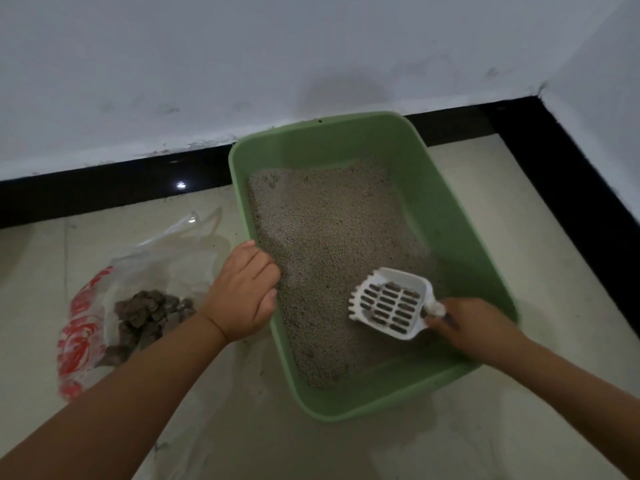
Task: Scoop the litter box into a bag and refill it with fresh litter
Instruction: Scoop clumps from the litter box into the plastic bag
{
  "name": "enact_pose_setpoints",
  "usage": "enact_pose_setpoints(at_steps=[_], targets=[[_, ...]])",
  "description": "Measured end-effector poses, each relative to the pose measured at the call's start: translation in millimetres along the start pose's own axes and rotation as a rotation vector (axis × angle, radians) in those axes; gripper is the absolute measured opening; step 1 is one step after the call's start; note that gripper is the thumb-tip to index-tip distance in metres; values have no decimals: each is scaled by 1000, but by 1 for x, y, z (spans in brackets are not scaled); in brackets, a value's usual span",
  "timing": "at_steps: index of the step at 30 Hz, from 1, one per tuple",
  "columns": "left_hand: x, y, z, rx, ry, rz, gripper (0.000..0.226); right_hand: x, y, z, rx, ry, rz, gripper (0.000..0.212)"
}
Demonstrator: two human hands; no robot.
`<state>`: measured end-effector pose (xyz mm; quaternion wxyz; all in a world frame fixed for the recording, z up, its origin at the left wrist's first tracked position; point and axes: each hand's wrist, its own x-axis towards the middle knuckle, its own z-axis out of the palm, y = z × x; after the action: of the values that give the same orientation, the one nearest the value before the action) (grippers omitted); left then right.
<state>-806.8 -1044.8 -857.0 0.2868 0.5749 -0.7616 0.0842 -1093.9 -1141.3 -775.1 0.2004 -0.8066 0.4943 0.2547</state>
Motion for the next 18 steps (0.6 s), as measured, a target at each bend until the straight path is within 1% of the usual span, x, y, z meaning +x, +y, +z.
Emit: enact_pose_setpoints(at_steps=[4, 6, 8, 12, 15, 18], targets=[[2, 1, 1, 2, 16, -8, 5, 7, -54, 14, 11, -41, -79, 31], [1, 2, 1, 0, 20, -18, 6, 20, -82, 19, 51, -36, -123, 25], [0, 3, 2, -16, 25, -33, 7, 37, -103, 16, 87, 1, -146, 25], [0, 3, 2, -42, 27, -49, 8, 74, -133, 4, 249, 105, -114, 33], [-1, 2, 3, -63, 25, -46, 8, 99, -156, -12, 380, 182, -31, 34], [-1, 1, 3, -74, 20, -57, 8, 120, -168, -22, 432, 226, -6, 38]])
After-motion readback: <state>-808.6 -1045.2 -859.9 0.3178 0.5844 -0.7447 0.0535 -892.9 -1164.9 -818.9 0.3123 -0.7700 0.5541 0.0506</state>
